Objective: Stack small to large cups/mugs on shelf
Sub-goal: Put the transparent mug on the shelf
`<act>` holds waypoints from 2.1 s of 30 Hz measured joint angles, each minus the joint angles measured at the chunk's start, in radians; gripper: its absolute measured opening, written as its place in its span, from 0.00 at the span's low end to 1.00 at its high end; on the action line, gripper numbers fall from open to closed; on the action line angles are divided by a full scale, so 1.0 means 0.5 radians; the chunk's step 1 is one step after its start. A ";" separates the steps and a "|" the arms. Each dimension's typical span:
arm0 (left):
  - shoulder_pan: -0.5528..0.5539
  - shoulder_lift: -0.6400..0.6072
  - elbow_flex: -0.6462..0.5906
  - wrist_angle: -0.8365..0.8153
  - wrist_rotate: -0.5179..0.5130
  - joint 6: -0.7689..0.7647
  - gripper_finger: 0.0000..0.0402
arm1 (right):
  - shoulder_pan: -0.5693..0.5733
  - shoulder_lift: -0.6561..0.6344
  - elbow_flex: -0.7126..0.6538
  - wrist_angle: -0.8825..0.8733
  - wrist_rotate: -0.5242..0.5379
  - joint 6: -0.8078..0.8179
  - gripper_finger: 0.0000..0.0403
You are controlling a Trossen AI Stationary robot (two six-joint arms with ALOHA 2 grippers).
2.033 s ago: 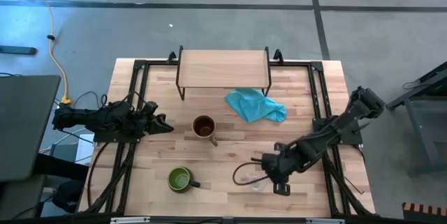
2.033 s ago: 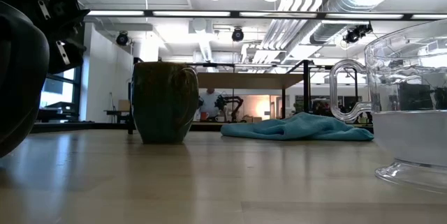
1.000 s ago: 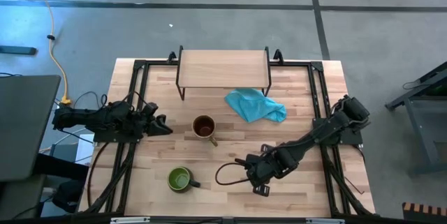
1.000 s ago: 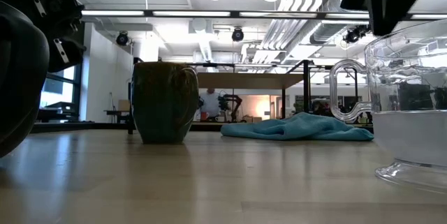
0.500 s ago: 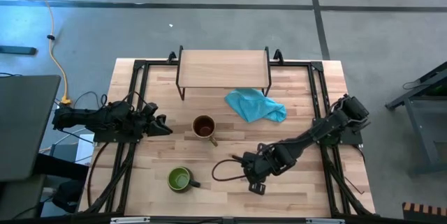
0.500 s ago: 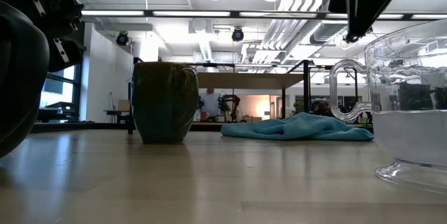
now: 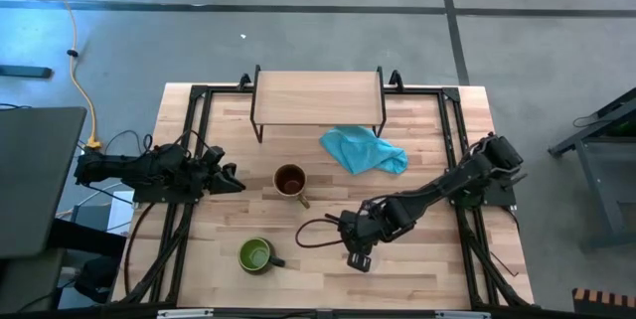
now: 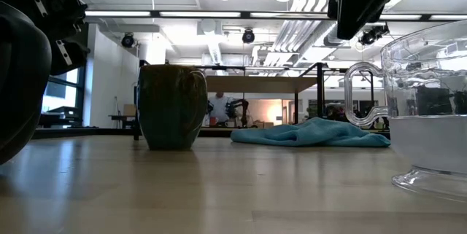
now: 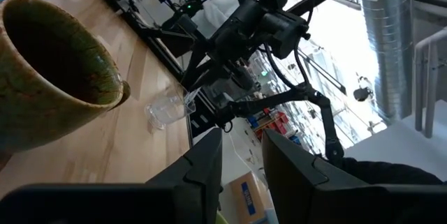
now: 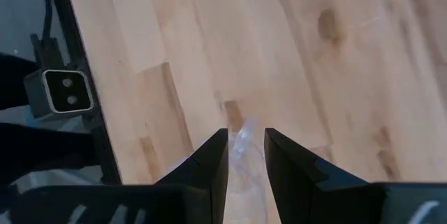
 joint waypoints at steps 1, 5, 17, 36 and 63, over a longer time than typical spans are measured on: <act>0.000 0.000 0.000 0.000 0.000 0.000 0.22 | -0.003 0.013 0.000 0.001 -0.028 0.001 0.21; 0.000 0.000 0.000 0.000 0.000 0.000 0.22 | -0.003 0.068 0.000 0.026 -0.108 0.017 0.21; 0.000 0.001 0.000 -0.001 0.000 0.000 0.22 | -0.003 0.149 0.000 0.075 -0.158 0.110 0.21; 0.000 0.001 0.000 0.002 0.031 -0.023 0.22 | 0.013 0.149 0.000 0.104 -0.099 0.160 0.21; 0.000 0.000 0.000 0.005 0.045 -0.028 0.22 | 0.105 0.145 0.156 -0.141 0.049 0.234 0.21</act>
